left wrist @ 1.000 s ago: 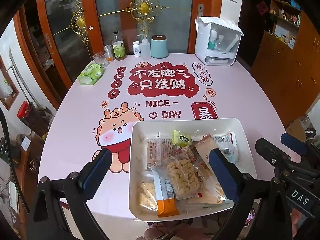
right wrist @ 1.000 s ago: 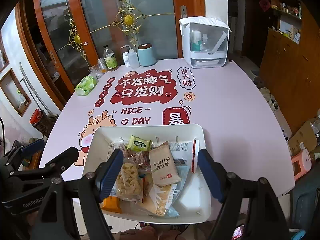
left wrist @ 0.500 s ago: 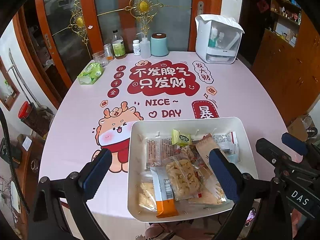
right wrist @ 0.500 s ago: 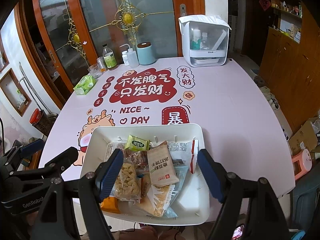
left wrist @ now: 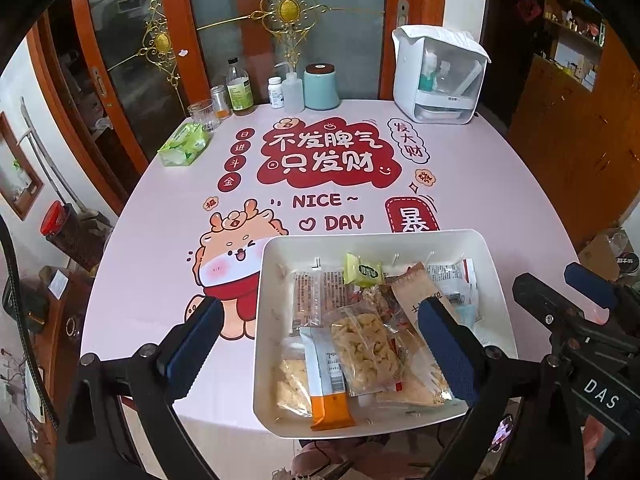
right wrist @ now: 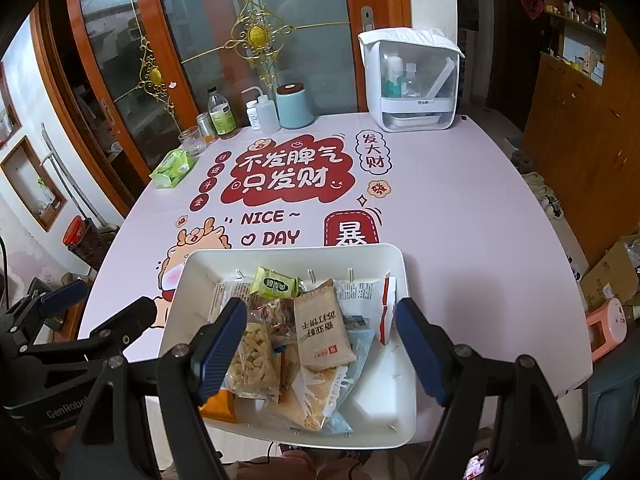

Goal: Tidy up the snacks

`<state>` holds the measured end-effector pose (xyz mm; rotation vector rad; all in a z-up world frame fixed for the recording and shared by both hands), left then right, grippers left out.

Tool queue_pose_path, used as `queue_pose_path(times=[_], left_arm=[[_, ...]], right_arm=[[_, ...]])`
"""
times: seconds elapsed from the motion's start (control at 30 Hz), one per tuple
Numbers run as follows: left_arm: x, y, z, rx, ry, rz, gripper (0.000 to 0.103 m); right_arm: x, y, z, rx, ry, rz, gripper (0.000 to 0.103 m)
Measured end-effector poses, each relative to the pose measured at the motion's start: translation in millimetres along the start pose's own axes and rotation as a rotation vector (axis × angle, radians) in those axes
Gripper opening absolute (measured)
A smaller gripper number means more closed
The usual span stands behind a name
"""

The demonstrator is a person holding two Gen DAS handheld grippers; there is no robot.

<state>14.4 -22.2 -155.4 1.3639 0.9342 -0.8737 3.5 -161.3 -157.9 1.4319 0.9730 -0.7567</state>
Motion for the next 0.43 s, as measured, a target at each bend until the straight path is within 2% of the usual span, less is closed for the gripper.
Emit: queue_pose_path(times=[0.43], left_arm=[[-4.3, -3.3, 6.5, -0.017, 0.019, -0.011, 0.097]], right_arm=[[0.0, -2.5, 1.9, -0.021, 0.019, -0.005, 0.077]])
Point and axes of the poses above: each gripper's, at about its wrist camera, not at the fingertips, and x roughly the way its jaws point, z to its right, y to its top, the point moved 10 cm from there along x, roughly the way its jaws point, and after that the axes turned 13 degrees about -z, right-handed, at the moved point
